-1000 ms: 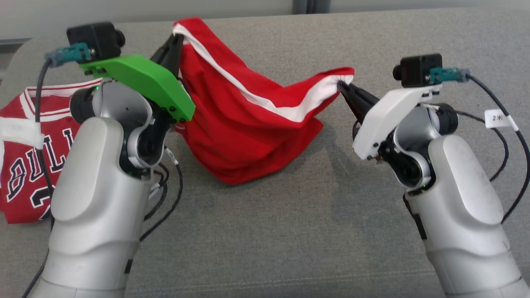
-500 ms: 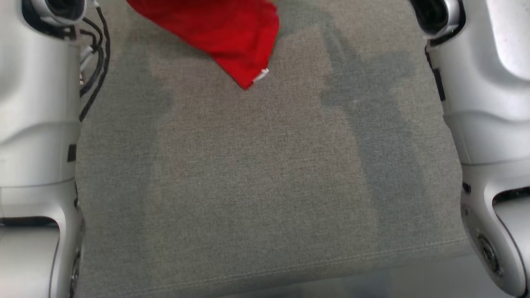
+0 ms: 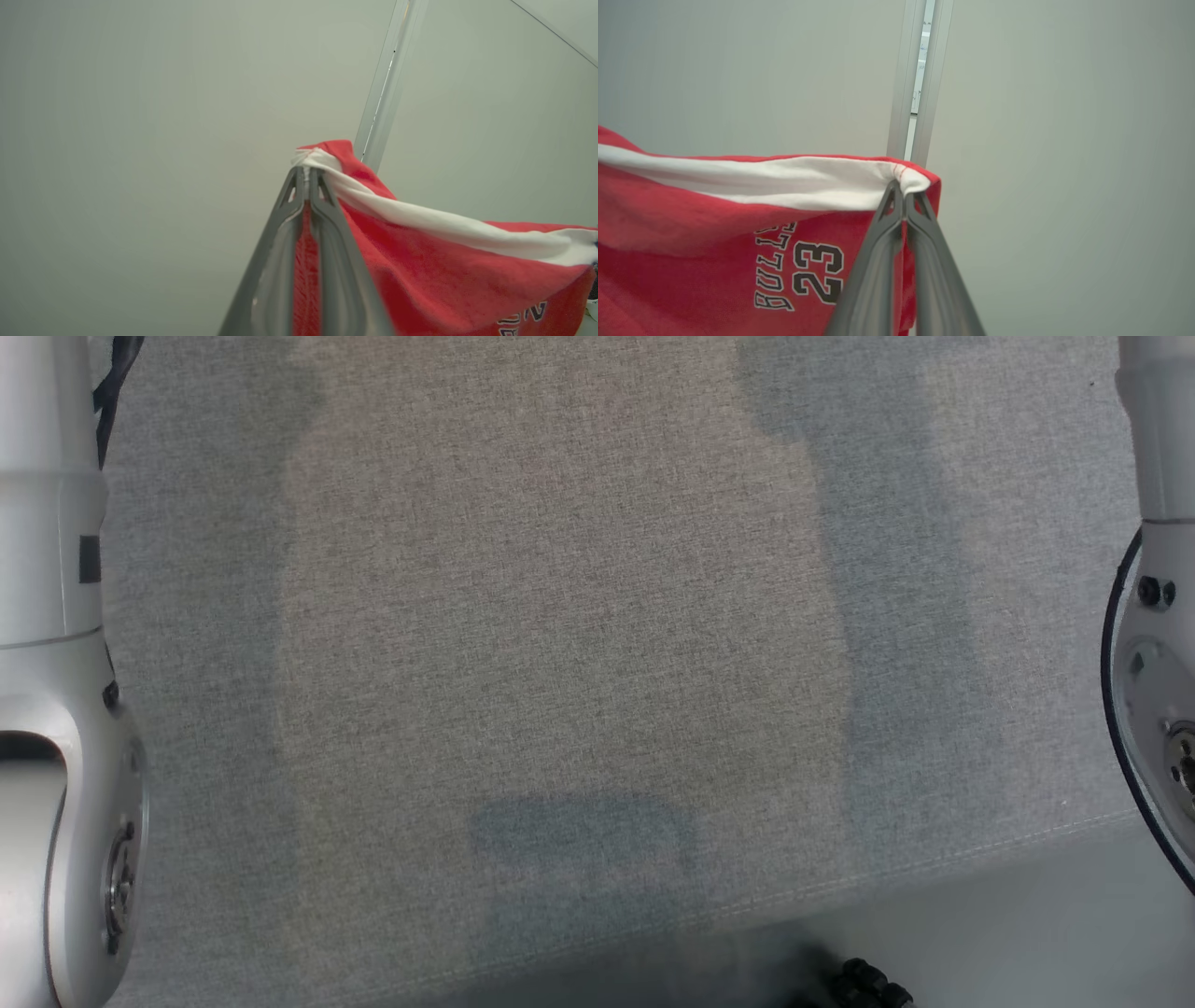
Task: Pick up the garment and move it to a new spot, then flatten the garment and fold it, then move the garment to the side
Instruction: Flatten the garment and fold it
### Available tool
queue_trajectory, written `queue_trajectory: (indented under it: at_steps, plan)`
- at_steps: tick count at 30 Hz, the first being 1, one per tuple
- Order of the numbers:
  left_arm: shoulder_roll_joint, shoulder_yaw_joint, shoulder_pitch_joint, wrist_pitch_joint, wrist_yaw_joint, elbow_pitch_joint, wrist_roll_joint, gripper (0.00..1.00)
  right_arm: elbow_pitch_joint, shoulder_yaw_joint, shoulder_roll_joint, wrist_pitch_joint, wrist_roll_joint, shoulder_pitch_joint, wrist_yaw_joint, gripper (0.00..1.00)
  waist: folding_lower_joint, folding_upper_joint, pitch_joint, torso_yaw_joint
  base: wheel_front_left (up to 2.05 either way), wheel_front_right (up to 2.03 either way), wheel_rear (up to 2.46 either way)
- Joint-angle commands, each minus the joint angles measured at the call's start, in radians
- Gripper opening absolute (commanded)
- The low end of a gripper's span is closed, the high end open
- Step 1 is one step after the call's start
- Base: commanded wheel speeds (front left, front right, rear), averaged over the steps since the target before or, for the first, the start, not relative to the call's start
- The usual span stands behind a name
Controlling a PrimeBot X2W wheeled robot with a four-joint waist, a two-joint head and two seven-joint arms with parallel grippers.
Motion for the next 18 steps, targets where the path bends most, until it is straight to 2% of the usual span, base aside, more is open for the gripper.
queue_trajectory:
  at_steps: [1, 6, 10, 14, 17, 18]
  plan:
    - [-0.001, 0.013, -0.013, -0.008, -0.007, -0.004, 0.002, 0.00, -0.002, -0.014, -0.007, -0.026, -0.021, -0.025, -0.001, 0.00, -0.0002, 0.0000, 0.007, -0.003, 0.00, 0.00, 0.00]
    - [-0.037, 0.056, 0.055, -0.012, -0.024, -0.054, 0.015, 0.00, 0.015, 0.013, -0.016, -0.062, -0.057, -0.008, -0.001, 0.00, -0.0002, 0.0000, 0.019, 0.006, 0.00, 0.00, 0.00]
    - [-0.061, 0.047, 0.141, -0.013, -0.044, -0.083, 0.040, 0.00, 0.038, 0.103, -0.034, -0.034, -0.019, 0.050, -0.001, 0.00, -0.0002, 0.0000, 0.010, 0.019, 0.00, 0.00, 0.00]
    - [-0.070, 0.011, 0.239, -0.013, -0.060, -0.100, 0.061, 0.00, 0.003, 0.217, -0.083, 0.022, 0.052, 0.140, -0.001, 0.00, -0.0002, 0.0000, -0.020, 0.035, 0.00, 0.00, 0.00]
    - [-0.077, -0.001, 0.356, -0.012, -0.067, -0.113, 0.029, 0.00, -0.111, 0.321, -0.166, 0.094, 0.141, 0.255, -0.001, 0.00, -0.0002, 0.0000, -0.072, 0.051, 0.00, 0.00, 0.00]
    - [-0.077, -0.001, 0.356, -0.012, -0.067, -0.113, 0.029, 0.00, -0.111, 0.321, -0.166, 0.094, 0.141, 0.255, -0.001, 0.00, -0.0002, 0.0000, -0.072, 0.051, 0.00, 0.00, 0.00]
